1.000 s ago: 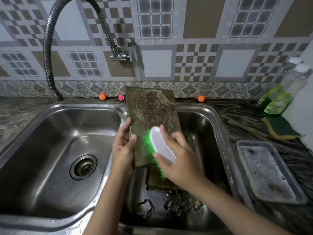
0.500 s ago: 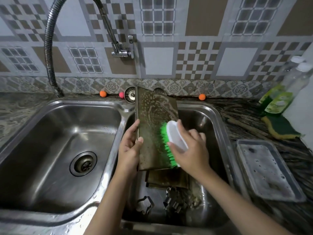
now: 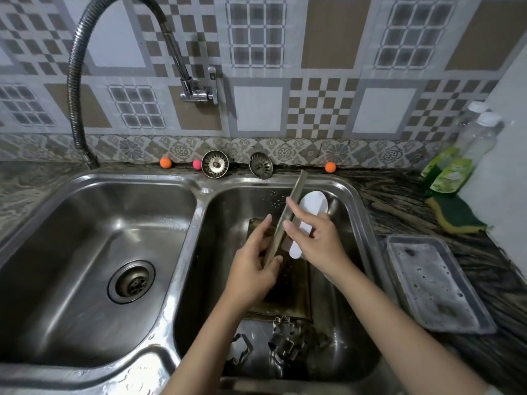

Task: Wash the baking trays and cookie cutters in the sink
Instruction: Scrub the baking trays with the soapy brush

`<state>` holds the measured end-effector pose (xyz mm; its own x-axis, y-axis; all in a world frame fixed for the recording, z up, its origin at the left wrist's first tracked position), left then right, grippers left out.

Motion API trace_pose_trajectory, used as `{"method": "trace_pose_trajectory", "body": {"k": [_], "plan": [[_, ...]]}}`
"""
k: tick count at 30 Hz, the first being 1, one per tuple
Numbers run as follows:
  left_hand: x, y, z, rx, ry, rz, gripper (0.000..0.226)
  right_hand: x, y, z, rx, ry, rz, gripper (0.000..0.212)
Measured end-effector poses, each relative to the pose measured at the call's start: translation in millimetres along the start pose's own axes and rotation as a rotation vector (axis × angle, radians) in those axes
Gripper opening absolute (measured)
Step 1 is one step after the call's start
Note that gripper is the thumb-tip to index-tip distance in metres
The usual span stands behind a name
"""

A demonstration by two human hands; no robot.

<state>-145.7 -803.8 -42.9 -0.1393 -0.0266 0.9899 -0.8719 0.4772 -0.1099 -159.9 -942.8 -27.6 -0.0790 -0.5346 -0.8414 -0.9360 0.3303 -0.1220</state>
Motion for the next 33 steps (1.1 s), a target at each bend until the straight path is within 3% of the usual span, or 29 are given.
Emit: {"method": "trace_pose_trajectory", "body": {"k": [7, 10, 14, 17, 19, 24, 28, 33], "plan": [[-5.1, 6.4, 11.4, -0.105, -0.141, 0.008, 0.085, 14.9, -5.8, -5.9, 0.116, -0.099, 0.128, 0.037], [-6.9, 7.0, 3.3, -0.066, 0.028, -0.022, 0.069, 20.0, -1.7, -11.9, 0.174, -0.148, 0.198, 0.040], [-27.6, 0.1, -41.6, 0.173, 0.135, -0.143, 0.044, 10.4, 4.9, -22.7, 0.126, -0.212, 0.168, 0.044], [-51.0, -2.9, -58.0, 0.095, 0.132, -0.288, 0.035, -2.0, 12.4, -27.4, 0.071, -0.213, 0.117, 0.044], [-61.1, 0.3, -58.9, 0.025, 0.261, -0.380, 0.029, -8.6, 17.7, -27.5, 0.047, -0.222, 0.095, 0.044], [-59.3, 12.8, -83.9, 0.101, 0.402, -0.389, 0.039, -23.3, 30.4, -25.8, 0.034, -0.238, 0.070, 0.043], [-58.2, 25.0, -130.9, 0.207, 0.525, -0.322, 0.045, -41.4, 29.7, -16.0, 0.044, -0.031, 0.022, 0.044], [-60.8, 40.5, -223.4, 0.342, 0.497, -0.274, 0.042, -74.2, 25.3, 21.2, 0.034, 0.351, 0.002, 0.073]]}}
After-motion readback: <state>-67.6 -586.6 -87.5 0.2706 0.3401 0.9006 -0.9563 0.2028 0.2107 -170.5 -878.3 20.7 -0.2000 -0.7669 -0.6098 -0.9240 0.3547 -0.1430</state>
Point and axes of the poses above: each hand's wrist, its own y-axis away from the middle knuckle, its own z-axis out of the palm, x = y × z, the point moved 9 cm from there along -y, towards the middle knuckle, and after that the axes turned 12 degrees about y, right-handed, at the moved point
